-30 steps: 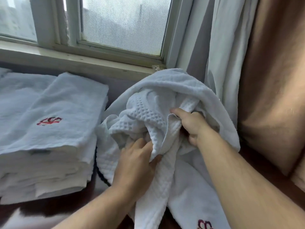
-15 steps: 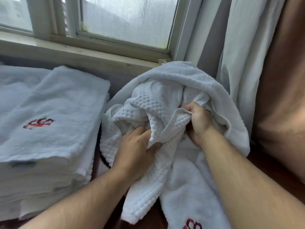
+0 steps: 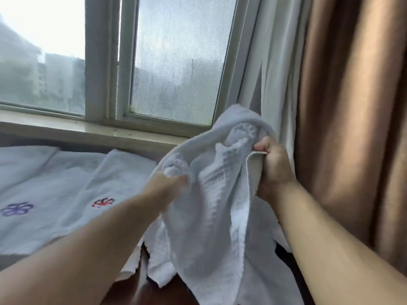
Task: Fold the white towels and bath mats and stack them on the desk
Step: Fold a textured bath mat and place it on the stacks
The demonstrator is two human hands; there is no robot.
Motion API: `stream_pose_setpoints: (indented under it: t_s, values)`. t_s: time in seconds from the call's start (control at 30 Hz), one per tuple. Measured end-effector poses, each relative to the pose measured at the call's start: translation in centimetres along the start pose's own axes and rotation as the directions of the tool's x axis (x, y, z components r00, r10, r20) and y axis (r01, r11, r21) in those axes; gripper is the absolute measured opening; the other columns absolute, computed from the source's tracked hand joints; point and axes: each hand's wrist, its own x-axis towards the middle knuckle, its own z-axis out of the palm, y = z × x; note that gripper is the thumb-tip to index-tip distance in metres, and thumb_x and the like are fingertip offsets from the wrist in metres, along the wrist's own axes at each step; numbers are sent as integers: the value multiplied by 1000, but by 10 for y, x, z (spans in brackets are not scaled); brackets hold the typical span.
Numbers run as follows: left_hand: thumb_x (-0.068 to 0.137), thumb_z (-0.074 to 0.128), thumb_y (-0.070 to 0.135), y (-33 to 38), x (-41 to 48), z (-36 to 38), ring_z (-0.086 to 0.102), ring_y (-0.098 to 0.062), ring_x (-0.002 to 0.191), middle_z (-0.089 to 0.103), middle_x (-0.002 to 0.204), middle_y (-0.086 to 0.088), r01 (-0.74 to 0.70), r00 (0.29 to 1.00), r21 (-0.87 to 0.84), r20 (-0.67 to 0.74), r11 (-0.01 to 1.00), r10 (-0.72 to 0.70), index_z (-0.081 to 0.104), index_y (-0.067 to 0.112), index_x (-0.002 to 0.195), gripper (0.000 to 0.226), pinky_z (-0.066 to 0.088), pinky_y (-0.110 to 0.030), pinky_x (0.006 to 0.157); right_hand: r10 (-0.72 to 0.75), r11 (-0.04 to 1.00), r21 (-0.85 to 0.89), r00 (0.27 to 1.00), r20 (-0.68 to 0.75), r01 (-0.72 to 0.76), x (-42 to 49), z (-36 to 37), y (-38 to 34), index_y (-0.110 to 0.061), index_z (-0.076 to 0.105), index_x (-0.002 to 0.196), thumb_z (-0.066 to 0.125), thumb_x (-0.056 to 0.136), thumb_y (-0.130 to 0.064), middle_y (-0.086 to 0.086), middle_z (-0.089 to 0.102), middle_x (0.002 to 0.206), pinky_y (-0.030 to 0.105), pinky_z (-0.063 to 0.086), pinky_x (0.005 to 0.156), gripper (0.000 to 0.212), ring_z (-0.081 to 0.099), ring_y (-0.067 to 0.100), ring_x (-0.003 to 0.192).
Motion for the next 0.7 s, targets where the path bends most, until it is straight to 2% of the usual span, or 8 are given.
stream_pose_setpoints:
  t_s: [0.1, 0.17, 0.23, 0.33, 0.4, 0.53, 0.63, 0.7]
  values:
    - [91, 62, 28, -13, -14, -6, 60, -22, 95, 57, 115, -4, -47, 998, 384, -23, 922, 61, 40, 17, 148, 62, 46, -30, 76, 35, 949, -296, 972, -233, -105, -16, -18, 19, -15, 52, 76, 55, 63, -20, 13, 51, 81, 43, 47, 83, 15, 51, 34, 86]
    - [92, 63, 28, -21, -23, -3, 52, -27, 125, 54, 139, -8, -169, 985, 489, 55, 856, 163, 45, 22, 148, 59, 42, -35, 103, -30, 767, -602, 925, -379, -222, -23, -31, 28, -15, 65, 73, 62, 74, -35, 15, 68, 84, 41, 54, 81, 19, 64, 33, 86]
    - [94, 62, 32, -28, -33, 4, 41, -23, 138, 47, 149, -7, -263, 965, 543, 161, 798, 209, 52, 24, 144, 51, 32, -31, 114, -57, 579, -743, 891, -450, -338, -29, -41, 37, -21, 69, 87, 63, 84, -53, 3, 70, 98, 35, 50, 77, 33, 63, 21, 93]
    - [96, 58, 42, -39, -40, 11, 33, -19, 143, 40, 155, -4, -333, 941, 594, 263, 732, 214, 46, 32, 146, 53, 27, -29, 115, -96, 422, -826, 887, -451, -374, -30, -51, 42, -22, 69, 101, 67, 82, -54, -4, 64, 104, 32, 42, 75, 38, 56, 13, 91]
    - [96, 59, 45, -44, -42, 14, 33, -18, 142, 40, 153, 2, -368, 926, 605, 305, 706, 221, 45, 36, 146, 53, 29, -29, 113, -119, 316, -864, 888, -445, -391, -27, -51, 43, -18, 65, 127, 65, 81, -56, 3, 64, 116, 35, 45, 80, 60, 57, 20, 99]
    - [94, 61, 45, -46, -36, 20, 38, -14, 137, 50, 142, 12, -471, 882, 598, 349, 649, 318, 59, 41, 130, 36, 32, -31, 113, -362, -177, -872, 854, -373, -456, -21, -50, 52, -12, 54, 141, 68, 67, -65, 10, 56, 138, 36, 49, 96, 92, 54, 27, 123]
    - [92, 61, 48, -47, -25, 26, 34, -15, 137, 48, 144, 17, -491, 870, 643, 327, 588, 369, 59, 43, 130, 38, 30, -40, 114, -515, -189, -843, 782, -352, -504, -12, -55, 57, -3, 13, 156, 75, 66, -58, 17, 25, 157, 42, 36, 115, 122, 32, 32, 142]
    - [89, 61, 56, -48, -11, 31, 25, -16, 142, 38, 152, 17, -495, 859, 689, 297, 529, 417, 48, 45, 140, 54, 25, -41, 117, -517, -182, -896, 814, -264, -406, -2, -63, 58, -5, 19, 154, 75, 69, -52, 13, 32, 156, 39, 38, 112, 112, 37, 30, 141]
